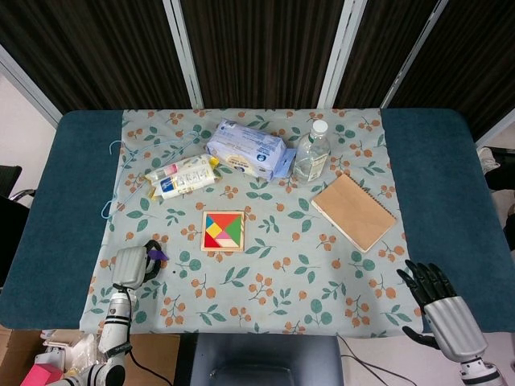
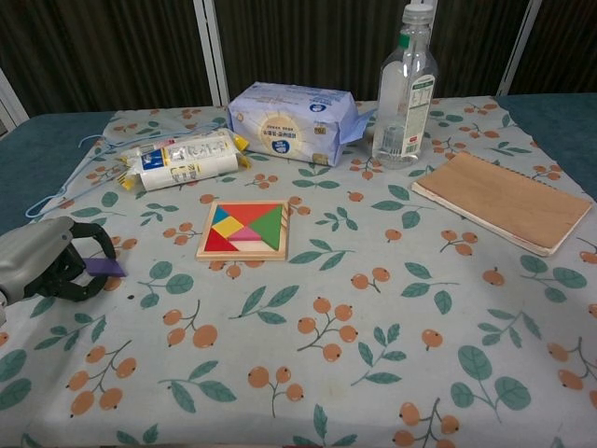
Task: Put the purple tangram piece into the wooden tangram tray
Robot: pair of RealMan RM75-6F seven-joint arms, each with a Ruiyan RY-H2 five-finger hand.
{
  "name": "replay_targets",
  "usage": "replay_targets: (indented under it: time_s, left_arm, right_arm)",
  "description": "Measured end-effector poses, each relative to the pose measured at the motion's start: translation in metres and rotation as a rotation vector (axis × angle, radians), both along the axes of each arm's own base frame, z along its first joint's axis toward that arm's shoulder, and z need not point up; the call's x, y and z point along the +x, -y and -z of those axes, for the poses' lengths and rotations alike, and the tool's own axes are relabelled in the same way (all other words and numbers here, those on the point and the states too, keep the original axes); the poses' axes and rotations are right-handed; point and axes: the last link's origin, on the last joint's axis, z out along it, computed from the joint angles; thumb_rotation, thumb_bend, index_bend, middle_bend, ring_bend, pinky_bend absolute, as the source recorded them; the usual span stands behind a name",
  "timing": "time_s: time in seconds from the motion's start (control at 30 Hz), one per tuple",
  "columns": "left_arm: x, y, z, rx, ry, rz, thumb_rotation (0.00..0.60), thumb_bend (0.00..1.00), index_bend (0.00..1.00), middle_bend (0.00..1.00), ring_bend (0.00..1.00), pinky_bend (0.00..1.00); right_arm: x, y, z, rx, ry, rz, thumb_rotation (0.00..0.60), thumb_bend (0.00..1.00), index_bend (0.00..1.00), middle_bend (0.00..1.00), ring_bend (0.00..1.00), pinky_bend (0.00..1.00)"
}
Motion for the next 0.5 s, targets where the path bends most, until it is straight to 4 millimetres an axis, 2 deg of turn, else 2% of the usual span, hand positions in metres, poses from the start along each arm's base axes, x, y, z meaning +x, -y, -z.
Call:
replay_targets:
  time_s: [0.27, 0.37, 0.5]
  left_arm:
    - [0.007, -0.001, -0.001, 0.022, 0.026, 0.000, 0.600, 0.39, 0.59, 1.00, 1.00, 1.00]
    - [0.019, -0.001, 0.000, 0.028, 0.055, 0.003, 0.600, 0.39, 0.59, 1.00, 1.00, 1.00]
    - [0.045, -0.001, 0.003, 0.035, 0.085, 0.008, 0.600, 0.39, 0.60, 1.00, 1.00, 1.00]
  right_arm:
    - [0.000, 0.000, 0.001, 0.004, -0.001, 0.000, 0.600, 0.16, 0.00, 0.00, 0.00, 0.00]
    - [0.001, 0.001, 0.002, 0.008, -0.001, -0.001, 0.600, 0.16, 0.00, 0.00, 0.00, 0.00]
    - [0.001, 0.001, 0.002, 0.012, 0.004, -0.002, 0.600, 0.16, 0.00, 0.00, 0.00, 0.00]
